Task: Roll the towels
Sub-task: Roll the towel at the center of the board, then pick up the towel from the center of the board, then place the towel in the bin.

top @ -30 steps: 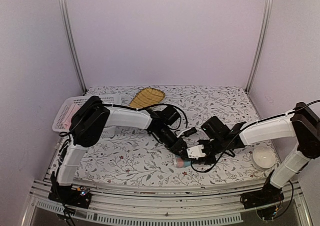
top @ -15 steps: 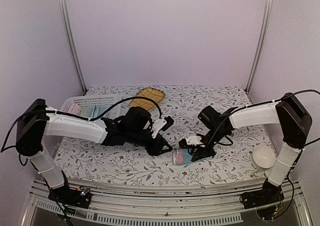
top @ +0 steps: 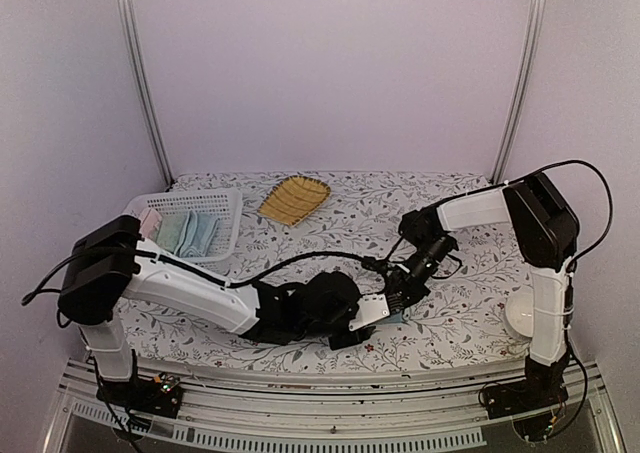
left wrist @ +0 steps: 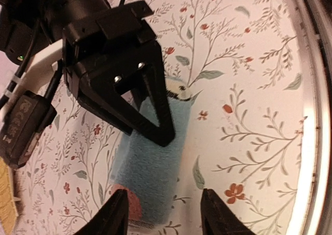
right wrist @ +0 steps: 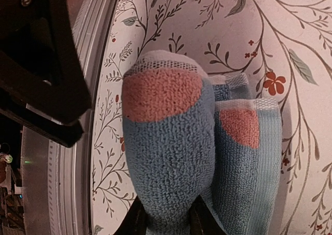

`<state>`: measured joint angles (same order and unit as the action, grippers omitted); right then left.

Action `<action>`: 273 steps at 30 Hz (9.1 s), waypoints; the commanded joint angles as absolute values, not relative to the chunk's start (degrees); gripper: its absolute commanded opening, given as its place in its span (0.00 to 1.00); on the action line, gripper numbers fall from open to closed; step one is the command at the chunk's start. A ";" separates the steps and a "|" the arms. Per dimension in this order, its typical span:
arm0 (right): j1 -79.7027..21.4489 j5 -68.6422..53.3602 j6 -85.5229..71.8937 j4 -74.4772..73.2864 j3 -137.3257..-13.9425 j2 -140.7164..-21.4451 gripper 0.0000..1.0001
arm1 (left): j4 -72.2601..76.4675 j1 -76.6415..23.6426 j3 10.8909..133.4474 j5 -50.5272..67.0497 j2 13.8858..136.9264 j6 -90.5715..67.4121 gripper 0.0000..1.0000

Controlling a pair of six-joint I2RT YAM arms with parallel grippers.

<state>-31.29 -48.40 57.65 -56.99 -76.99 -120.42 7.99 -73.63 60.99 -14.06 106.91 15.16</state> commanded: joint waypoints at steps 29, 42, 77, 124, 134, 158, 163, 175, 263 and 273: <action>-24.80 -47.11 55.73 -66.17 -78.37 -104.13 0.51 | -16.61 -69.48 78.01 -4.59 122.44 15.98 0.25; -30.28 -32.72 53.82 -35.37 -50.27 -76.63 0.53 | -21.42 -59.39 82.48 19.18 126.87 3.88 0.24; -43.68 -17.10 55.05 -19.13 -47.12 -95.44 0.29 | -16.83 -52.14 83.94 38.94 128.45 -0.29 0.22; -35.94 -42.52 49.51 -50.52 -72.10 -112.39 0.16 | -12.23 -72.36 73.65 -19.00 121.24 19.56 0.45; -35.71 -43.06 49.57 -52.30 -72.01 -107.55 0.36 | -14.94 -72.43 75.63 -23.83 121.37 18.98 0.08; -19.30 -45.35 36.20 -38.76 -63.64 -88.14 0.59 | -42.64 -56.91 91.77 -50.05 111.62 -4.40 0.00; -19.17 -44.93 35.73 -38.41 -62.75 -88.88 0.60 | -46.54 -50.75 95.71 -52.55 111.43 -11.80 0.00; -19.21 -46.41 36.89 -39.63 -62.58 -89.22 0.60 | -47.72 -38.56 96.50 -51.12 108.94 -16.46 0.00; -19.25 -46.86 39.37 -43.40 -63.01 -94.84 0.70 | -34.63 -20.49 77.71 -23.21 115.51 -24.51 0.20; -19.26 -47.26 39.64 -43.68 -63.11 -94.76 0.75 | -37.28 -20.48 77.88 -22.45 110.19 -24.88 0.43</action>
<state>-19.42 -45.69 38.85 -42.68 -62.92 -94.15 -34.65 -21.19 79.57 -22.79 112.09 -24.91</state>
